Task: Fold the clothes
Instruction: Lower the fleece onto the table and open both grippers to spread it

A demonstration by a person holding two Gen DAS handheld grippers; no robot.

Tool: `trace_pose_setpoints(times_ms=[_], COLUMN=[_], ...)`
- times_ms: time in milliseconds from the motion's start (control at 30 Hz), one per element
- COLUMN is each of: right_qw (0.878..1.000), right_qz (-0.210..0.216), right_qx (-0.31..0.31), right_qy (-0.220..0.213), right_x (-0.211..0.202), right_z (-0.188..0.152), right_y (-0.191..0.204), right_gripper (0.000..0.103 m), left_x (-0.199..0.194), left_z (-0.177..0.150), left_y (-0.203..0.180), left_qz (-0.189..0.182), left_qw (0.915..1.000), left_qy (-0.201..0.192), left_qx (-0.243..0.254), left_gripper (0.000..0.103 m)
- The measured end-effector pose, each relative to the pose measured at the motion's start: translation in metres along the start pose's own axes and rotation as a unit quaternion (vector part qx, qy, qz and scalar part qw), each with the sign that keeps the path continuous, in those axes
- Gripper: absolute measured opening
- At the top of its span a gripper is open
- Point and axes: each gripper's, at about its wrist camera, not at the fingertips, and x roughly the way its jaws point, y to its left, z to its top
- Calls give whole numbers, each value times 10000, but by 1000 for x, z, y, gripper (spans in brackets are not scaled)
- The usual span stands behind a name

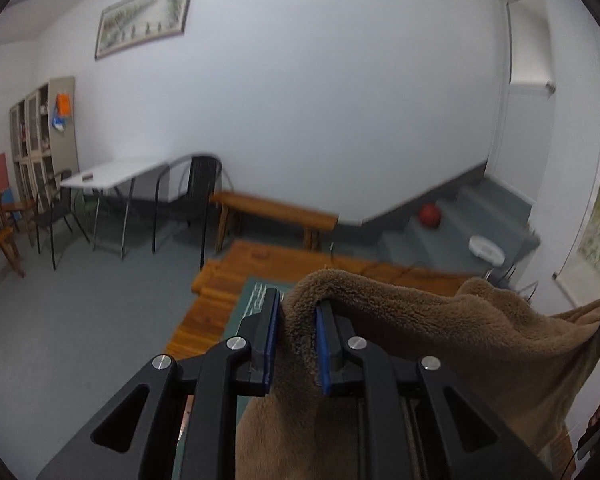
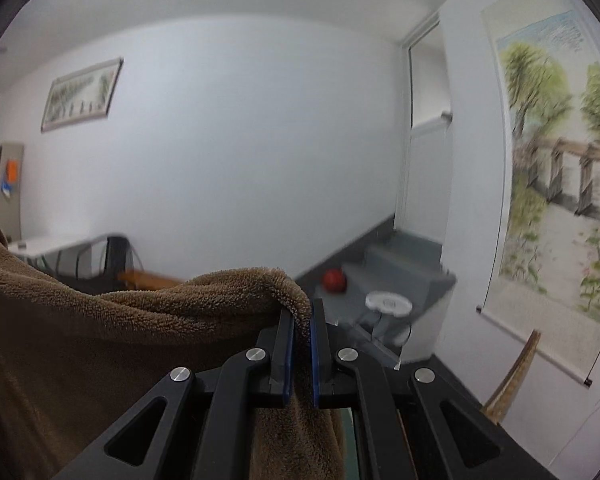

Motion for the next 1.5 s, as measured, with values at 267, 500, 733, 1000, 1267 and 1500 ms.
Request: trace_pose_setpoints(times_ms=[267, 500, 733, 1000, 1267, 1500], right_qw=[9896, 9488, 9493, 9630, 8839, 8692], right_qz=[-97, 503, 502, 1056, 2118, 2322], right_qx=[-454, -624, -578, -455, -1687, -1173], right_qy=[1364, 3056, 3051, 2436, 3813, 4204], right_x=[124, 215, 226, 203, 253, 276], right_z=[-69, -128, -134, -89, -142, -157], right_y=[35, 51, 50, 79, 164, 160], right_gripper=[6, 7, 70, 81, 81, 51], left_x=[176, 277, 302, 300, 309, 322], left_z=[-26, -66, -87, -88, -104, -108], left_y=[-11, -11, -3, -17, -38, -34], left_qz=[227, 618, 642, 297, 239, 229], left_qw=[9901, 9644, 9569, 9598, 9550, 9550], left_qy=[1386, 2551, 2805, 2743, 2822, 2859], left_qx=[83, 317, 397, 512, 879, 751], left_gripper=[19, 49, 58, 65, 65, 72])
